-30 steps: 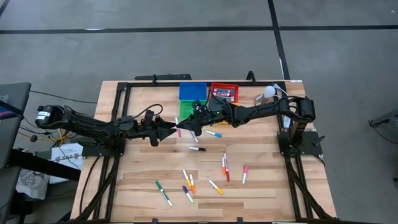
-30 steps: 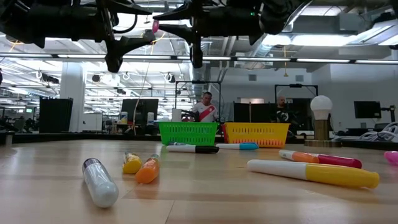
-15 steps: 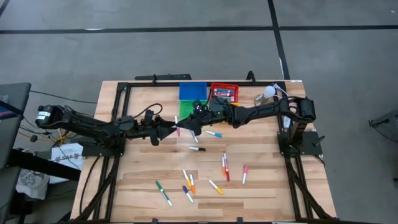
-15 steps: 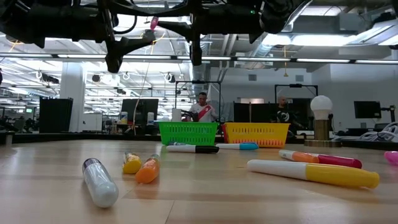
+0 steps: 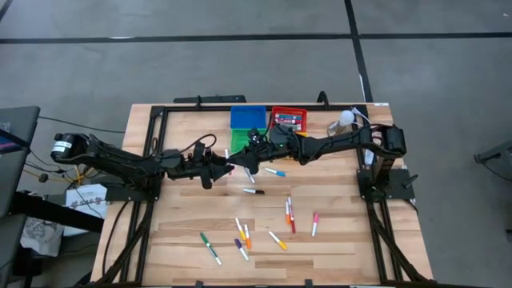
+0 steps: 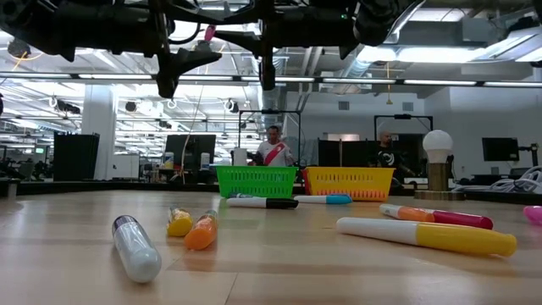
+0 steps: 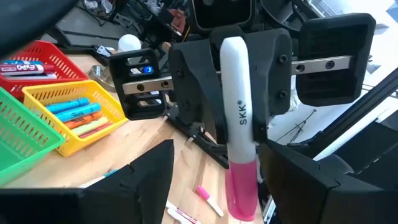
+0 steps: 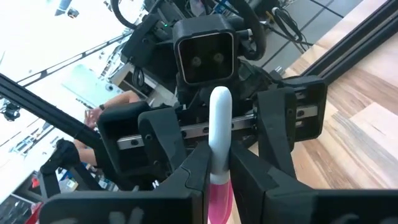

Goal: Pick & Place Markers
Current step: Put the right small pink highlighter pen into the blue bin

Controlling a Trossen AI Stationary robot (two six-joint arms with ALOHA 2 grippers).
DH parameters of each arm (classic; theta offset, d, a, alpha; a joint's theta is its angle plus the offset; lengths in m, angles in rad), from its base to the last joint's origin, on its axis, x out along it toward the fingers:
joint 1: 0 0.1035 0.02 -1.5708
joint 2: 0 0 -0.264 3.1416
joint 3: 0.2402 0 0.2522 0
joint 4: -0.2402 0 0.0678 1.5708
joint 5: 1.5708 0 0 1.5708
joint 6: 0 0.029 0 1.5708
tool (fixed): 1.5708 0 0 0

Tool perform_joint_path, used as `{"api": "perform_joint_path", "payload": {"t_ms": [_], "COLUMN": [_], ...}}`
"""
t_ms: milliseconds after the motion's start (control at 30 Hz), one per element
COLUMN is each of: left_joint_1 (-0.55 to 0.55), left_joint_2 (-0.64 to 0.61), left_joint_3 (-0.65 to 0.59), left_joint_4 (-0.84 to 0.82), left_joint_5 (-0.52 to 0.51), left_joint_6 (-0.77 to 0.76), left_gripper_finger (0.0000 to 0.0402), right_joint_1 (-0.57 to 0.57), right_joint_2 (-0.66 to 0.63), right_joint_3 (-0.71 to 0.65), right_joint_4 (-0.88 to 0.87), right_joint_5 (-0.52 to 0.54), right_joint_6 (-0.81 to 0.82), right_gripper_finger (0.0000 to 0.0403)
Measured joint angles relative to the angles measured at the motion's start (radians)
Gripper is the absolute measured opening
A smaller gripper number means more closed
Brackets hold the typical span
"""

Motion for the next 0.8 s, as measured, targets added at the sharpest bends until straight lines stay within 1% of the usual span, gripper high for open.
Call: {"api": "perform_joint_path", "payload": {"t_ms": [133, 233, 567, 600, 800], "left_joint_1": [0.000, -0.001, -0.001, -0.001, -0.001], "left_joint_2": [0.000, 0.000, -0.001, -0.001, -0.001], "left_joint_3": [0.000, 0.000, 0.001, 0.001, 0.001], "left_joint_4": [0.000, 0.001, 0.007, 0.008, 0.009], "left_joint_5": [0.001, 0.003, 0.019, 0.025, 0.030], "left_joint_6": [-0.003, -0.005, -0.029, -0.030, -0.034], "left_gripper_finger": [0.0209, 0.0183, 0.0055, 0.0048, 0.0048], "right_joint_1": [0.005, 0.006, 0.005, 0.005, 0.006], "right_joint_2": [0.000, 0.000, 0.000, 0.000, 0.000], "right_joint_3": [0.000, 0.000, 0.000, 0.000, 0.000], "right_joint_4": [0.001, 0.002, -0.002, -0.002, 0.000], "right_joint_5": [0.000, 0.000, 0.000, -0.002, -0.005], "right_joint_6": [-0.001, -0.002, -0.004, -0.005, -0.004], "right_gripper_finger": [0.0037, 0.0036, 0.0042, 0.0041, 0.0044]}}
